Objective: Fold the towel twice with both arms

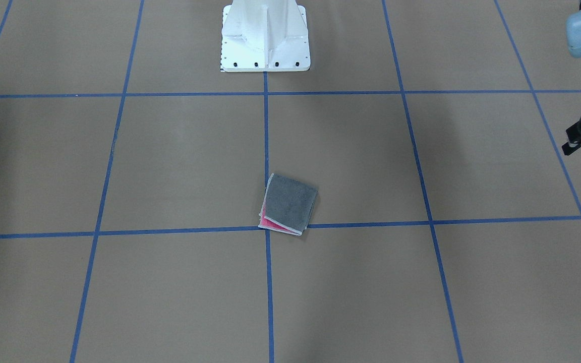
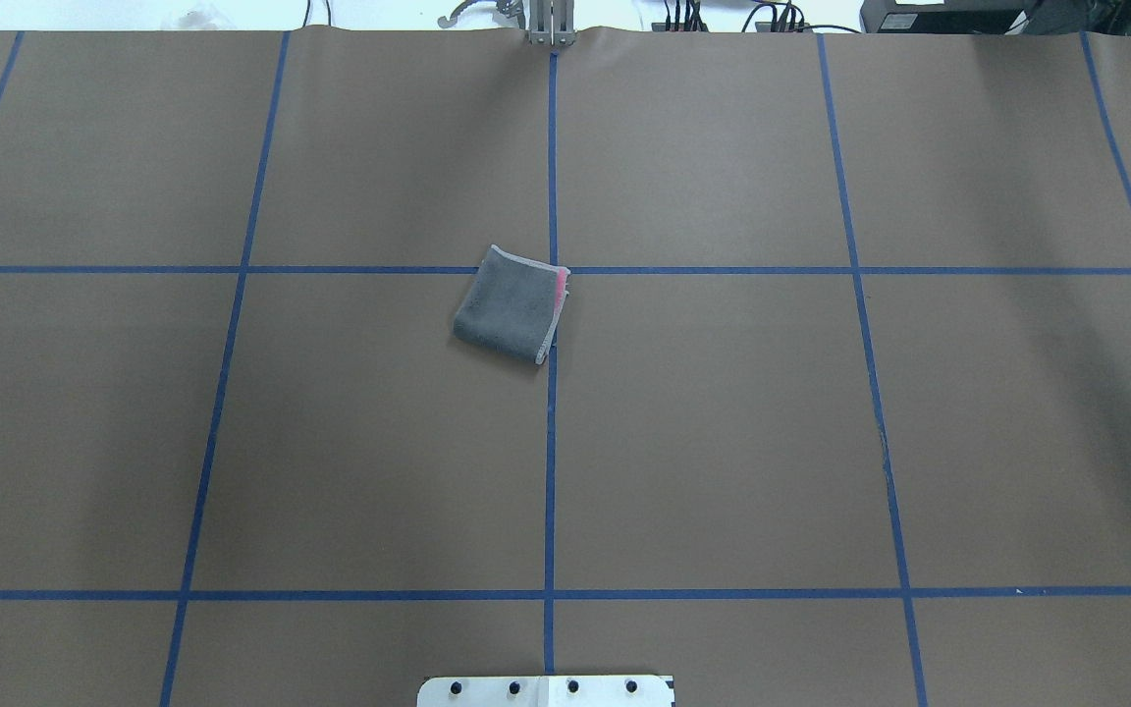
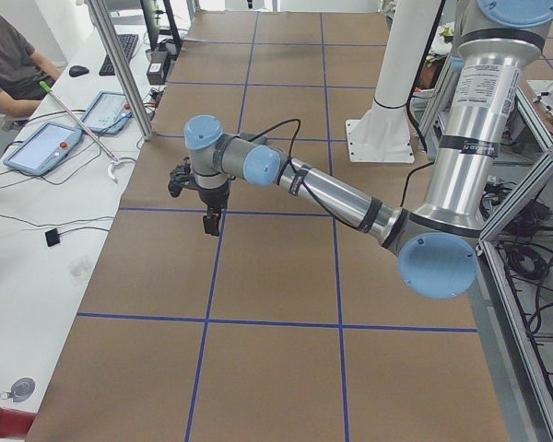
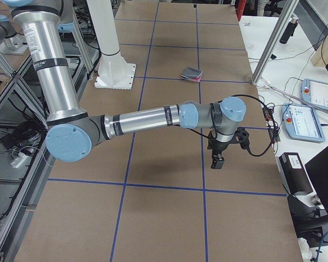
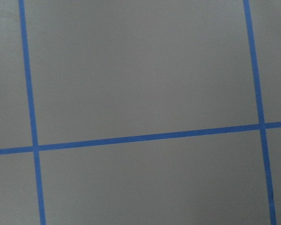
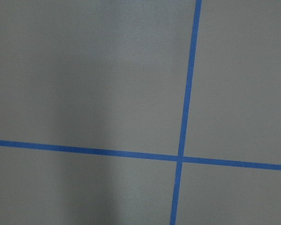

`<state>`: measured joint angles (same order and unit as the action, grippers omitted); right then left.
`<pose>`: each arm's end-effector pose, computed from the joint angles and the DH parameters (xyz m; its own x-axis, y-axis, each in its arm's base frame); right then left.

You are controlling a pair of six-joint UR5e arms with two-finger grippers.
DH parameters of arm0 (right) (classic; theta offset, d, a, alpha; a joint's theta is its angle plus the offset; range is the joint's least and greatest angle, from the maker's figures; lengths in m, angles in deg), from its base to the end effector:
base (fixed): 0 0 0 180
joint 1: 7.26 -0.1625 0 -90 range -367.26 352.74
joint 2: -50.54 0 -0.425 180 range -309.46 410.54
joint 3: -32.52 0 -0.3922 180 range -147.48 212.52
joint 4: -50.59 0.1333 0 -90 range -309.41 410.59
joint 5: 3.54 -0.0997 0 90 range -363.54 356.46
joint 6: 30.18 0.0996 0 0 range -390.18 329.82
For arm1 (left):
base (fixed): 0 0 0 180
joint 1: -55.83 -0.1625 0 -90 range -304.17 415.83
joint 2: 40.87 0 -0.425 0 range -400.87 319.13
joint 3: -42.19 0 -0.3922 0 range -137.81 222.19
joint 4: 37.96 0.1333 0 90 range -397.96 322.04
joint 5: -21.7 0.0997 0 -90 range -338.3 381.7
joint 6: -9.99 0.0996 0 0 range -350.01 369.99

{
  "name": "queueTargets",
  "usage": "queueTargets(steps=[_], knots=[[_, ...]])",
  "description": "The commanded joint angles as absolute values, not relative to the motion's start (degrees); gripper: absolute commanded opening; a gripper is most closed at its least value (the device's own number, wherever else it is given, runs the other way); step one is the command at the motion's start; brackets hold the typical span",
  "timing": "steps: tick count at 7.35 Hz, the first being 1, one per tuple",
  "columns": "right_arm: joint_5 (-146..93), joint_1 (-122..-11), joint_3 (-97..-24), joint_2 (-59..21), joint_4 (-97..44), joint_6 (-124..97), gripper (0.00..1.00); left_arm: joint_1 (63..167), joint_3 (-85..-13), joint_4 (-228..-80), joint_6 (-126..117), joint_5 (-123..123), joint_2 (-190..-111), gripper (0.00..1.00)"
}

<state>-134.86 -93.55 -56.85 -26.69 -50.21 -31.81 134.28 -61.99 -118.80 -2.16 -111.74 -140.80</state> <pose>0.0299 -0.5819 0.5670 0.7463 -0.0924 0.6592 0.0860 0.9954 0.0422 0.0459 -0.5482 0.4651 0.7015 0.1128 -0.7037 -0.0469 0.9926 0.1124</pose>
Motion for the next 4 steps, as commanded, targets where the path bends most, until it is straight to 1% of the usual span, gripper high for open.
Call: queueTargets(steps=[1, 3, 4], knots=[[-138.07, -93.57, -59.32, -30.3, -50.22, -31.77, 1.0, 136.68, -62.31, -117.68, 4.54, -112.25, -138.6, 1.0], [-139.42, -93.04, -59.5, -31.54, -50.66, -32.12, 1.0, 137.56, -63.97, -117.59, 4.46, -112.51, -138.25, 1.0], [-139.42, -93.13, -64.2, -37.12, -50.66, -32.12, 1.0, 137.65, -64.41, -117.59, 4.37, -112.51, -138.25, 1.0]])
